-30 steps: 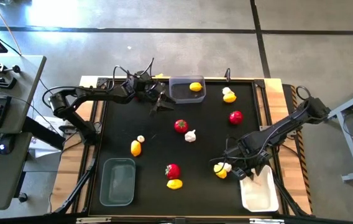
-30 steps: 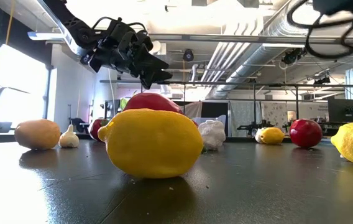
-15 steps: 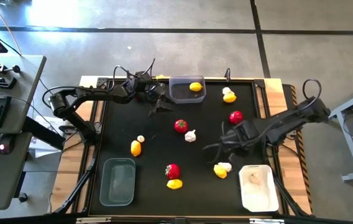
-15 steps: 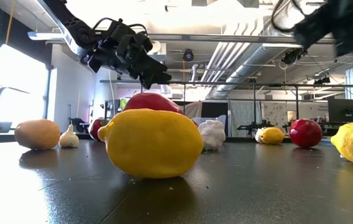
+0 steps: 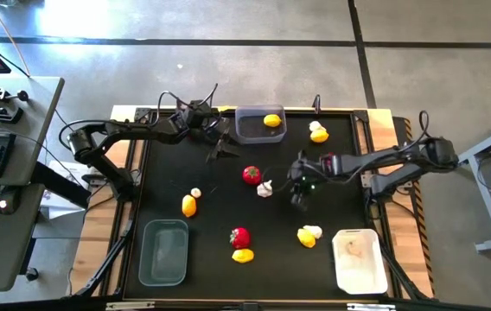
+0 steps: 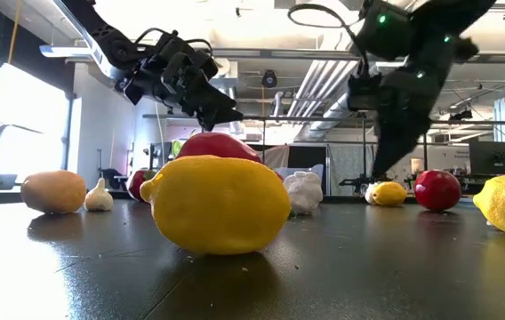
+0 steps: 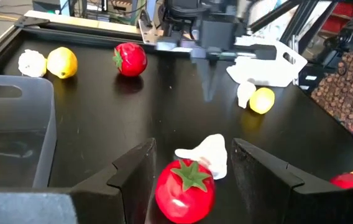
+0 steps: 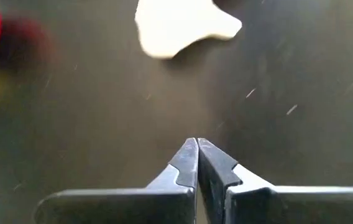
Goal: Sort produce into baskets
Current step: Put the center tomato into the dark green bin
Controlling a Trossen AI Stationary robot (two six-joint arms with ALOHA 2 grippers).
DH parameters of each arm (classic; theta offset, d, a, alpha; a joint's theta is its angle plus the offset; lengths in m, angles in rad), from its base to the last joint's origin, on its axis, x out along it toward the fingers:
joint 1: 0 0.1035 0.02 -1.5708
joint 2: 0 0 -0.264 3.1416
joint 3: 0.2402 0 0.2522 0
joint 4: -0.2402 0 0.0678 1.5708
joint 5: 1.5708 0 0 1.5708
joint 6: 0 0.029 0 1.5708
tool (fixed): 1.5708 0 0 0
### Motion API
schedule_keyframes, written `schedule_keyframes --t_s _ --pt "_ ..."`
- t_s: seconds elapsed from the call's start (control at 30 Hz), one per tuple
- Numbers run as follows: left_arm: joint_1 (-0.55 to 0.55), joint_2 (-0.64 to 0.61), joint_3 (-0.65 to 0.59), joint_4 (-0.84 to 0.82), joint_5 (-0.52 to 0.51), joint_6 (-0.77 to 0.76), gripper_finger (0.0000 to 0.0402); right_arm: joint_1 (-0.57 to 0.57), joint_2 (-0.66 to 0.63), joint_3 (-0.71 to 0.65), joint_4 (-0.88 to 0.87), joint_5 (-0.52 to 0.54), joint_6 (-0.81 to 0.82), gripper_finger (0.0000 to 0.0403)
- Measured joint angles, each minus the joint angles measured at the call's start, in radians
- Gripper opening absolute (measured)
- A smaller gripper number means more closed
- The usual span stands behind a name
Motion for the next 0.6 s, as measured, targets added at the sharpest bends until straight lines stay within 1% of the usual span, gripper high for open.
schedule_keyframes --t_s 0.07,0.17,0.33,0.5,0.6 --pt "0.0 0.0 0.0 0.001 0.0 -0.013 0.0197 -0.04 0.0 -0.003 0.032 -0.001 -0.05 0.0" --pt "-0.001 0.0 0.0 0.0 0.0 -0.031 0.0197 -0.089 0.0 0.018 0.035 -0.008 -0.13 0.0" --pt "-0.02 0.0 0.0 -0.001 -0.007 -0.041 0.0197 -0.127 0.0 0.062 0.041 -0.02 -0.232 0.0" --pt "-0.044 0.0 0.0 -0.037 -0.014 0.026 0.0197 -0.157 0.0 0.093 0.081 -0.027 -0.247 0.0" --pt "-0.053 -0.002 0.0 -0.048 -0.058 0.029 0.0197 -0.173 0.0 0.098 0.107 -0.026 -0.255 0.0"
